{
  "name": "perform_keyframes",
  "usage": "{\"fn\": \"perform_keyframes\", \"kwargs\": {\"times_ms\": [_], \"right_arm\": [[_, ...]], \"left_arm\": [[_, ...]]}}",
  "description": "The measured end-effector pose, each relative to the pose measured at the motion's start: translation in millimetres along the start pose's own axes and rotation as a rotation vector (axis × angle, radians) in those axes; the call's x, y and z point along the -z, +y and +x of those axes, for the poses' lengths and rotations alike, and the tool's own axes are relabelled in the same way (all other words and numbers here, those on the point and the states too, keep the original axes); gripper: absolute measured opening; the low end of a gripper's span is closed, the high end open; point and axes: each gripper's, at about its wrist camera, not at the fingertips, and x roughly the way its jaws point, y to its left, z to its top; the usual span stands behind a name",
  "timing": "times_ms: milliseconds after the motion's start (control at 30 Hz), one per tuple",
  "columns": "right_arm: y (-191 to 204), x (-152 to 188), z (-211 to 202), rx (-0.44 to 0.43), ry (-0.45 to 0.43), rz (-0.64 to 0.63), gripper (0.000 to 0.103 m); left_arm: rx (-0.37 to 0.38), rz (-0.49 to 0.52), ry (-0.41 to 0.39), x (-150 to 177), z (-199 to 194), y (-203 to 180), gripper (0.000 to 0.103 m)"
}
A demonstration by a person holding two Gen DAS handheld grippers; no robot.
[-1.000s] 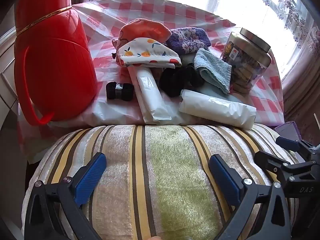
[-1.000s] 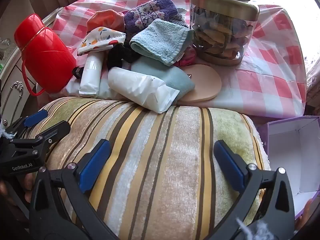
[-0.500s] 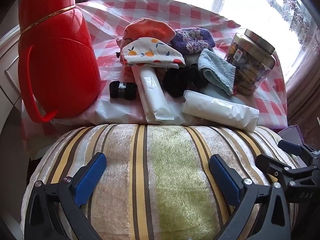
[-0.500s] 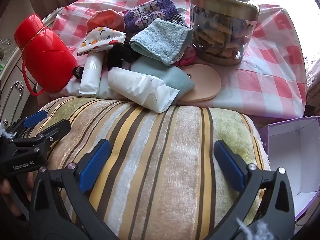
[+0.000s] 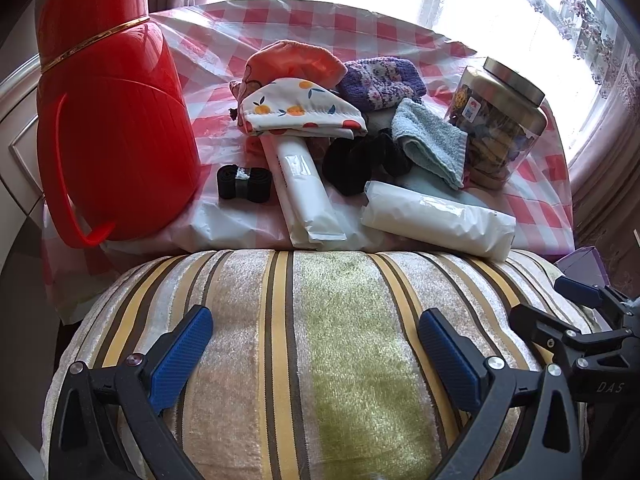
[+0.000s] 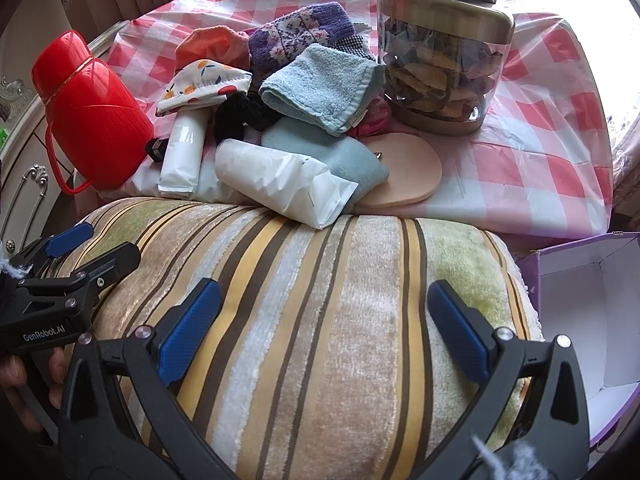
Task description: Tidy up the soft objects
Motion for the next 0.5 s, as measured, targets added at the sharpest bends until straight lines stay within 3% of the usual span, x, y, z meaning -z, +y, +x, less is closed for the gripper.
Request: {"fn": "perform_keyframes", "kwargs": {"times_ms": [500], "right_arm": [[-0.5, 0.0, 0.2, 0.006, 0.003, -0.005, 0.103]], "left_arm": [[0.001, -0.007, -0.001, -0.6, 0.6, -0.1, 0.103]]}}
